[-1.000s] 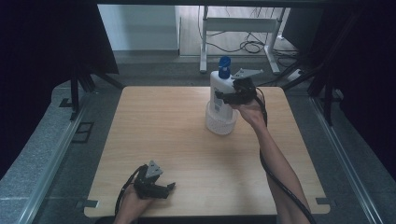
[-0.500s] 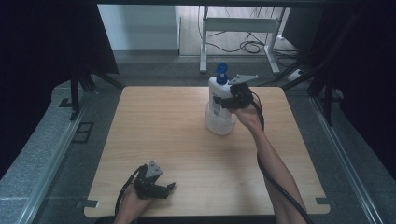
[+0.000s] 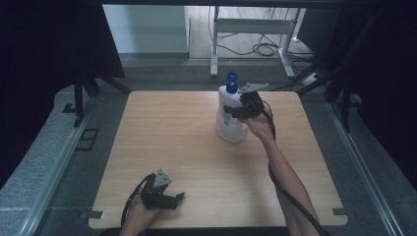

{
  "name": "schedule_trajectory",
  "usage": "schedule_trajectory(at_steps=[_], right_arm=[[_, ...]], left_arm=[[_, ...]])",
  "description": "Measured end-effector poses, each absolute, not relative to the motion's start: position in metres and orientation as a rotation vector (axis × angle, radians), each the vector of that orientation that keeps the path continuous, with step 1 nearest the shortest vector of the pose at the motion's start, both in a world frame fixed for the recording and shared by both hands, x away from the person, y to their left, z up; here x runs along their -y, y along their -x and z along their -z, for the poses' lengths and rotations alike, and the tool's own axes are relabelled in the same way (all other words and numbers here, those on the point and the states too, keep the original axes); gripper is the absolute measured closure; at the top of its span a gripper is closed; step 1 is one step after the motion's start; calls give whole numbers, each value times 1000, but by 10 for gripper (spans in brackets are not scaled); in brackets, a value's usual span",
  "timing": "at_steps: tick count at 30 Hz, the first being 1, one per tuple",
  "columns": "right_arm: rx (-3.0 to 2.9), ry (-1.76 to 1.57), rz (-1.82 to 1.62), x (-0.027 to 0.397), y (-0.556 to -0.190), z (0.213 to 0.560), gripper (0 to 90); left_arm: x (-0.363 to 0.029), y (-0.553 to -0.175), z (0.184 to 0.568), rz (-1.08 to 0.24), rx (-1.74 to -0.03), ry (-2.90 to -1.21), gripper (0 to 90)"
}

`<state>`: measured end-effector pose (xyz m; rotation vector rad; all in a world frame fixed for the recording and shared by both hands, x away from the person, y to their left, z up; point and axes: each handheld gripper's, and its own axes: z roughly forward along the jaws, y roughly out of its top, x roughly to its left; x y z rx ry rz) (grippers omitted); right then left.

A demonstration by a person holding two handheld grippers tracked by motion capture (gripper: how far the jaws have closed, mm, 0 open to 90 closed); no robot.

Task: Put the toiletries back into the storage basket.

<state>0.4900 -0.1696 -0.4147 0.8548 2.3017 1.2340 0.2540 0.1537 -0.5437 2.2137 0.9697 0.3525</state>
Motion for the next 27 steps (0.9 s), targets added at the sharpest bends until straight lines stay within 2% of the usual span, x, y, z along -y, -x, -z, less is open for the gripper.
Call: schedule_trajectory(at_steps=[27], right_arm=[[-2311,-907,-1259,182,-494,434,345]], left_arm=[[-154,-254,544,-353,-968,-2215,113]])
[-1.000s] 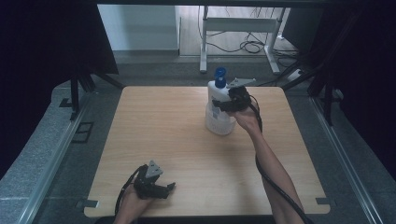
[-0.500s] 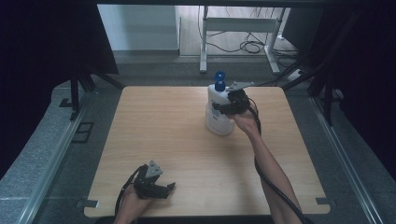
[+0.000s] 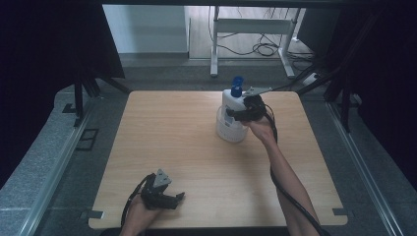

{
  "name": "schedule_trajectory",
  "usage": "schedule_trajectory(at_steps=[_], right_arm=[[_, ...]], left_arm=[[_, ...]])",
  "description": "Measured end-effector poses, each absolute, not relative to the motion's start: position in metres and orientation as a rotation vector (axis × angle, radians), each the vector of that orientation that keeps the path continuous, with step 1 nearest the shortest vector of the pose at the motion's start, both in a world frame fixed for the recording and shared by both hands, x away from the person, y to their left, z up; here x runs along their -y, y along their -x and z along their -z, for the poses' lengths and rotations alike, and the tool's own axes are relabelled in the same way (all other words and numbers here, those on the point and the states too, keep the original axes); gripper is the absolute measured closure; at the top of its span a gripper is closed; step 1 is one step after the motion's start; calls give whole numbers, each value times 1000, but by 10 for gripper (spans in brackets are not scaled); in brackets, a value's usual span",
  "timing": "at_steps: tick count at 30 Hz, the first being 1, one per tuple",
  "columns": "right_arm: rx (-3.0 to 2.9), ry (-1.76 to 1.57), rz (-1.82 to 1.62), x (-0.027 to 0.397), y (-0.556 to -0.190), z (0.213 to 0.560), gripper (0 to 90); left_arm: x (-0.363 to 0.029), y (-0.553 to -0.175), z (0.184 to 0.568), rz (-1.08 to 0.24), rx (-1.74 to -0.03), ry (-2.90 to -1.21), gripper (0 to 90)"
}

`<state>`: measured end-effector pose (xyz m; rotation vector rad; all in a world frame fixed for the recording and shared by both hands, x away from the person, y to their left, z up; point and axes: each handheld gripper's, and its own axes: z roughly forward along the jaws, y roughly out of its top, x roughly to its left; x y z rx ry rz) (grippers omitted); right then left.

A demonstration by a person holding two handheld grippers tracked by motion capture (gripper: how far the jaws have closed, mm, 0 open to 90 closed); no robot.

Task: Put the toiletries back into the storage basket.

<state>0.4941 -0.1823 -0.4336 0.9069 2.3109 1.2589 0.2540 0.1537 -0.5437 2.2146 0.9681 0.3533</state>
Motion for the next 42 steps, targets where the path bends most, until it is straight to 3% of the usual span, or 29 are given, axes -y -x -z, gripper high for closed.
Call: schedule_trajectory(at_steps=[16,33,42], right_arm=[[-2271,-905,-1283,183,-490,426,154],[-2267,-890,-1277,186,-484,411,120],[-2265,-884,-1269,186,-481,402,61]], left_arm=[[-154,-254,544,-353,-968,-2213,113],[-154,-254,544,-353,-968,-2212,113],[-154,-254,544,-353,-969,-2212,113]])
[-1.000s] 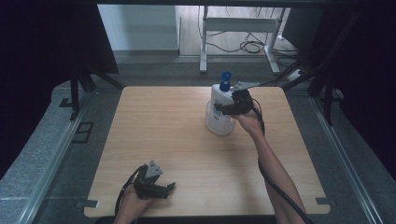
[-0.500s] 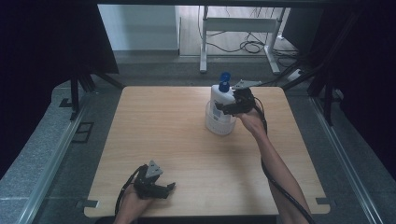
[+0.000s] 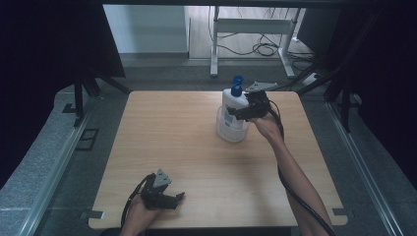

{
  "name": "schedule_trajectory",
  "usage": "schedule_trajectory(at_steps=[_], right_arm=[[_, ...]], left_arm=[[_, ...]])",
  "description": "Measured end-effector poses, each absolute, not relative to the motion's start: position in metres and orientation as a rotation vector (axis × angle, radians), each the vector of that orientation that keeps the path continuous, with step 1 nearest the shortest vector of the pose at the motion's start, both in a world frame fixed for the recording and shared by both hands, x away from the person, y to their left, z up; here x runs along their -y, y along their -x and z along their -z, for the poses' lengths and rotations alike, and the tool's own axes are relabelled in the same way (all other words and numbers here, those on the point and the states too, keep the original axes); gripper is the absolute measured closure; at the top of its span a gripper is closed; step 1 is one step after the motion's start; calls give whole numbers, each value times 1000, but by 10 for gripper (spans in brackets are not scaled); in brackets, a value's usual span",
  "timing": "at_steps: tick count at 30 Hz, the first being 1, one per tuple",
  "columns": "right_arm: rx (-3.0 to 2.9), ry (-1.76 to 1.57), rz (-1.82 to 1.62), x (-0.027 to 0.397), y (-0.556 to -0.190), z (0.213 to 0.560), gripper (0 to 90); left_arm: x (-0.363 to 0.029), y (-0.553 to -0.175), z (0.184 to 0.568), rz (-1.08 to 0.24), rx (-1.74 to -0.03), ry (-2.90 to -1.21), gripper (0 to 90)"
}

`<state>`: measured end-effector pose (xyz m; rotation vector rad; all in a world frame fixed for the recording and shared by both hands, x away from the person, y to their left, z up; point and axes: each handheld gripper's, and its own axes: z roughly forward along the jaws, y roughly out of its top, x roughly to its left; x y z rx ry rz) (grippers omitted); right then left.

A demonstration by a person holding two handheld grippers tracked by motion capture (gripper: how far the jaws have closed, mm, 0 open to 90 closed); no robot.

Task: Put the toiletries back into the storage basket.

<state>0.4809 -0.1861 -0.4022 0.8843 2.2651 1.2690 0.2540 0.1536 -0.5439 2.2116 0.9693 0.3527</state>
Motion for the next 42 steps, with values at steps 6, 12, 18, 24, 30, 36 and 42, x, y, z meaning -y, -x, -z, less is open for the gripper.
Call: schedule_trajectory(at_steps=[6,12,18,24,30,36,42], right_arm=[[-2265,-882,-1258,187,-478,397,27],[-2259,-876,-1260,190,-474,390,9],[-2262,-873,-1254,193,-471,387,0],[-2264,-872,-1257,197,-466,385,0],[-2271,-867,-1253,200,-462,384,0],[-2280,-863,-1247,203,-458,384,0],[-2289,-854,-1241,205,-452,383,0]], left_arm=[[-154,-254,544,-353,-969,-2212,113],[-154,-254,544,-353,-969,-2212,113],[-154,-254,544,-352,-969,-2212,113],[-153,-254,544,-352,-970,-2211,113],[-153,-254,544,-353,-970,-2213,113],[-153,-254,544,-353,-972,-2212,113],[-153,-254,544,-353,-972,-2213,113]])
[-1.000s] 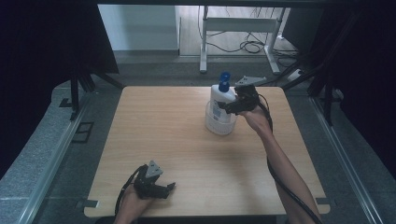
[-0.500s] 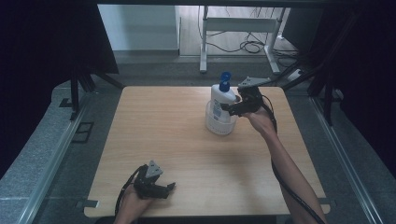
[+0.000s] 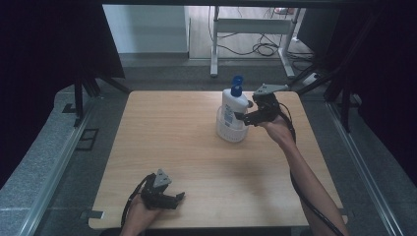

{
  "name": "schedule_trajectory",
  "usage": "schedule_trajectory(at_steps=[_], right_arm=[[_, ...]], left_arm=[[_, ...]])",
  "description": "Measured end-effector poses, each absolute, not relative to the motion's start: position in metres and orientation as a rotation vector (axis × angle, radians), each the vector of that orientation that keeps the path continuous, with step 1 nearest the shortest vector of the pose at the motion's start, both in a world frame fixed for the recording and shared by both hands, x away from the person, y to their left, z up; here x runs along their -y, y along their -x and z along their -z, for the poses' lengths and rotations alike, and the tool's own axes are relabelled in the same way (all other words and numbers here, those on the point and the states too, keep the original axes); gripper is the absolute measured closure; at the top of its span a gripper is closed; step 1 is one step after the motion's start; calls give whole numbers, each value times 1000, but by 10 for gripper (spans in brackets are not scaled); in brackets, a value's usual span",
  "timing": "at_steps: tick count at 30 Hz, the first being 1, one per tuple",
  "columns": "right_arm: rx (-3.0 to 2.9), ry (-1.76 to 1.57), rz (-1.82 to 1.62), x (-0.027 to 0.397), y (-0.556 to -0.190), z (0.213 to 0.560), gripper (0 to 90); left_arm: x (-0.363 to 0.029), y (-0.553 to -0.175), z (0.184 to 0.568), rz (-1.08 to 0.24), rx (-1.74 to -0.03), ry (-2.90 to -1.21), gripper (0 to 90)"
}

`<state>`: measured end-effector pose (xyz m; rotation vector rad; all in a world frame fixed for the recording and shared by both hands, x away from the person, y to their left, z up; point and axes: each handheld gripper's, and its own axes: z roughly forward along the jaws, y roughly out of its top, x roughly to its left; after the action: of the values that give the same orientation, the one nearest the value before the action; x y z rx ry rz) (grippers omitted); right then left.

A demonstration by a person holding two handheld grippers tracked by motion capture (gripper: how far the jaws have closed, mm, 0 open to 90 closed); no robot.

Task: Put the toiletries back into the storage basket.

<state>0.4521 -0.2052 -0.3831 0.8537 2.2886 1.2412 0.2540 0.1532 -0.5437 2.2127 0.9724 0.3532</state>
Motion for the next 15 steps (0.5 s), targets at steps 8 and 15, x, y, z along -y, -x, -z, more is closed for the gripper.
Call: schedule_trajectory(at_steps=[8,15], right_arm=[[-2305,-860,-1225,209,-444,387,0],[-2317,-862,-1223,214,-436,392,0]], left_arm=[[-153,-254,544,-354,-973,-2212,113],[-153,-254,544,-353,-975,-2208,113]])
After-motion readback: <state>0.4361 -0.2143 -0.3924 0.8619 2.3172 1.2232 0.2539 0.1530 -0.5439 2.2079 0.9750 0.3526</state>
